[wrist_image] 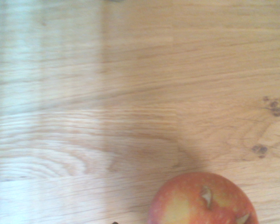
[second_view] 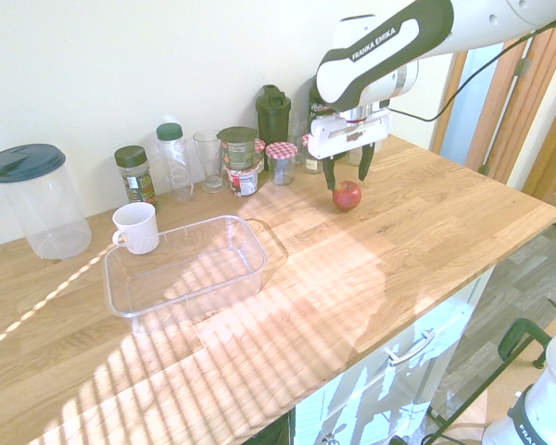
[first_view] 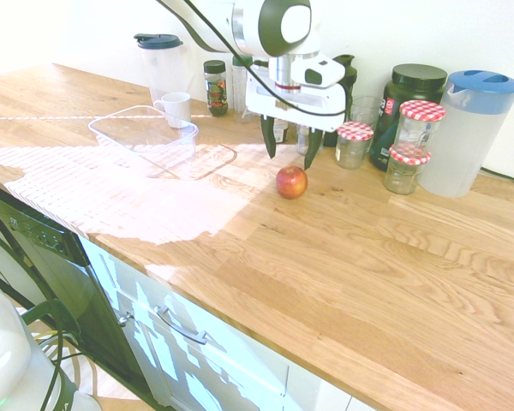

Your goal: Put the apple into the container

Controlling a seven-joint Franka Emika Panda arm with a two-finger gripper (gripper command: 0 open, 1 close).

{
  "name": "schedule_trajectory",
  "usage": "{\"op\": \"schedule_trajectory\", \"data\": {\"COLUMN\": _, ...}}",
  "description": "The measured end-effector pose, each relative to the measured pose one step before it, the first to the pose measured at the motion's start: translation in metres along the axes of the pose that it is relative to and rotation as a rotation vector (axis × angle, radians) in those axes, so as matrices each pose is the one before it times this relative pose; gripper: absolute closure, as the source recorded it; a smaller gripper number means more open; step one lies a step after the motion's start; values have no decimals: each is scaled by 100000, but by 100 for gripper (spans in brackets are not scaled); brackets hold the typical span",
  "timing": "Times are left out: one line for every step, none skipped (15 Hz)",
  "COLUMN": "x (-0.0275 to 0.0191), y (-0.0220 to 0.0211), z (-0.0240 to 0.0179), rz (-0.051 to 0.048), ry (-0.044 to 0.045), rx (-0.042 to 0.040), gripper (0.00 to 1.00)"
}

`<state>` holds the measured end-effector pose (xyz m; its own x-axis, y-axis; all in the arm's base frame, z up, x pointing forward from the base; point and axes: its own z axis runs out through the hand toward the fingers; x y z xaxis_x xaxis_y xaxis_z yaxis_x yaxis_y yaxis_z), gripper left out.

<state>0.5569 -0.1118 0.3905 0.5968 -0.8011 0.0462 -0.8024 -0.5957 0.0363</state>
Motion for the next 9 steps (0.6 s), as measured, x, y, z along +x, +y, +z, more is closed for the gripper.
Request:
{"op": "schedule_trajectory", "data": {"x": 169, "y": -15, "z": 798, "rz": -814, "ry": -855, "rx": 113, "gripper": 0}}
{"op": "schedule_trajectory", "data": {"x": -20, "y": -209, "z": 562, "rz": -838, "ry": -484, "rx": 384, "gripper": 100}}
{"op": "schedule_trajectory", "data": {"x": -66, "y": -288, "z": 294, "rz": -424, "ry": 229, "rx": 389, "gripper": 100}}
{"op": "schedule_trajectory", "data": {"x": -49, "y": -175, "z": 179, "rz": -301, "ry": 136, "rx": 127, "gripper": 100}}
{"op": "schedule_trajectory", "data": {"x": -29, "y": -94, "z": 109, "rz": -138, "ry": -1, "rx": 91, "gripper": 100}}
{"op": "schedule_trajectory", "data": {"x": -18, "y": -43, "z": 53, "rz": -49, "ry": -79, "rx": 84, "gripper": 100}}
{"op": "schedule_trajectory", "data": {"x": -2, "y": -16, "z": 42, "rz": -34, "ry": -95, "rx": 253, "gripper": 100}}
{"op": "schedule_trajectory", "data": {"x": -23, "y": 12, "z": 86, "rz": -208, "ry": -110, "rx": 243, "gripper": 100}}
{"op": "schedule_trajectory", "data": {"x": -52, "y": 94, "z": 203, "rz": -349, "ry": -180, "rx": -83, "gripper": 100}}
